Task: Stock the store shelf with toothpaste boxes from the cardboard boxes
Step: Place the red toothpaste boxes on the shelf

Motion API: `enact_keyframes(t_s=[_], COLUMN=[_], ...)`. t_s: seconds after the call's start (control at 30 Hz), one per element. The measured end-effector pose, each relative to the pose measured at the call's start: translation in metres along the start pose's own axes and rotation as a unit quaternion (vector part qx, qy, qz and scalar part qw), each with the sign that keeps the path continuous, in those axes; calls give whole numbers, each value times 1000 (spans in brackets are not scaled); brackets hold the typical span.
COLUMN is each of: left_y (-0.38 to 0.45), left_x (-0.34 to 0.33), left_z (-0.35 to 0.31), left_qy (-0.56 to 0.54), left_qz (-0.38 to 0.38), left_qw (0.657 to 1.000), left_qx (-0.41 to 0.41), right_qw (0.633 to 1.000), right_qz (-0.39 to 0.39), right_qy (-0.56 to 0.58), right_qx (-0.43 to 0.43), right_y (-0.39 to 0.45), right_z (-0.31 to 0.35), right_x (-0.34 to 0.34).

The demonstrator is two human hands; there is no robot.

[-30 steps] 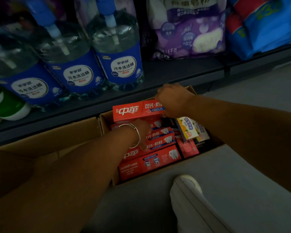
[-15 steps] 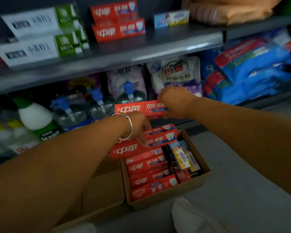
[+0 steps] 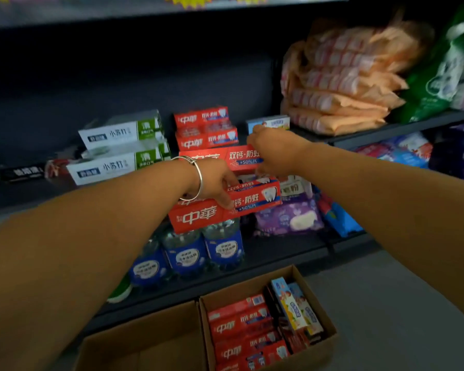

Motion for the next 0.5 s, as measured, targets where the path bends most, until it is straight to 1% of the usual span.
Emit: enact_keyframes(t_s=[0.27, 0.5], left_y=[19, 51], left_x=[43, 59], left_z=[21, 48], left_qy=[4, 20], left_qz=[-63, -70], left_qw=[998, 997], left_qx=[11, 12], right_qw=[998, 998], right_qz=[-22, -21], right_qy=[39, 24], right_qx=[-35, -49], right_y=[43, 91], right_z=[-12, -25], right_x=[23, 20])
Point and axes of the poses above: each hand's wrist, its own y-axis towards the middle knuckle, its own x-axis out of the back of the hand, z = x × y, the point moved 2 cm from there along y, towards the middle knuckle, and after that the axes turned 5 degrees about -z, right-handed, at the moved point
